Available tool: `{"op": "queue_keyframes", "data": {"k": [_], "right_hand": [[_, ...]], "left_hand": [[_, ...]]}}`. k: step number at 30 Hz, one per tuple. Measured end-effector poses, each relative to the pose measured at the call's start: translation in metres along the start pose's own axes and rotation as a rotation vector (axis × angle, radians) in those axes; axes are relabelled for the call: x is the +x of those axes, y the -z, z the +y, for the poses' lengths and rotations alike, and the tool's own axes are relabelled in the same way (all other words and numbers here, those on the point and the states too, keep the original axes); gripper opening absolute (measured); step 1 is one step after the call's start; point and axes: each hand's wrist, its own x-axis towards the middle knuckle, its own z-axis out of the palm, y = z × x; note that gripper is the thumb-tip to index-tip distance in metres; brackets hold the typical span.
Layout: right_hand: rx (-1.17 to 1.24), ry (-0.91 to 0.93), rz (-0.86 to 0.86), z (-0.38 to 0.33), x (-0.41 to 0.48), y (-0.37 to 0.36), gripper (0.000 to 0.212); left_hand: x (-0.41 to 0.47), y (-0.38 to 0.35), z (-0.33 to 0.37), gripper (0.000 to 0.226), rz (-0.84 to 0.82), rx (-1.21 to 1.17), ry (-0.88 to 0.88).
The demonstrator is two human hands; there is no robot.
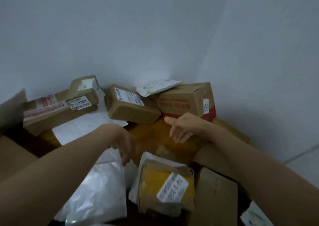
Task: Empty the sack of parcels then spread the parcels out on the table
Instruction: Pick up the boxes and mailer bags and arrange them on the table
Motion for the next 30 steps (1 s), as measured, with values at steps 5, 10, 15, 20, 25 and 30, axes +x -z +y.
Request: {"op": "queue_keyframes", "data": {"k": [5,10,15,20,25,30], "right_hand": [[-0.165,0.145,0.877,0.027,0.040,0.082,0.046],[0.018,-0.092,0.648,0.063,0.084,0.141,0.093],[0.012,-0.025,0.298,0.057,0.082,0.125,0.055],[-0.235,-0.072,0.007,0.036,0.085,0.129,0.048],[-0.150,0.098,0.411,0.012,0.157,0.128,0.057],[-0.521,0.091,-0.095,-0.015,0.182,0.071,0.085]], "left_hand": [[0.001,0.035,0.003,0.017,0.675,-0.393,0.023],[0.012,0.054,0.048,0.050,0.775,-0.481,0.010],[0.031,0.069,0.071,0.031,0.916,-0.508,0.207],[0.034,0.077,0.044,0.028,1.122,-0.452,0.538],[0.047,0.084,0.003,0.078,1.001,-0.154,0.594],[0.052,0.080,-0.027,0.080,0.738,-0.085,0.550]]}}
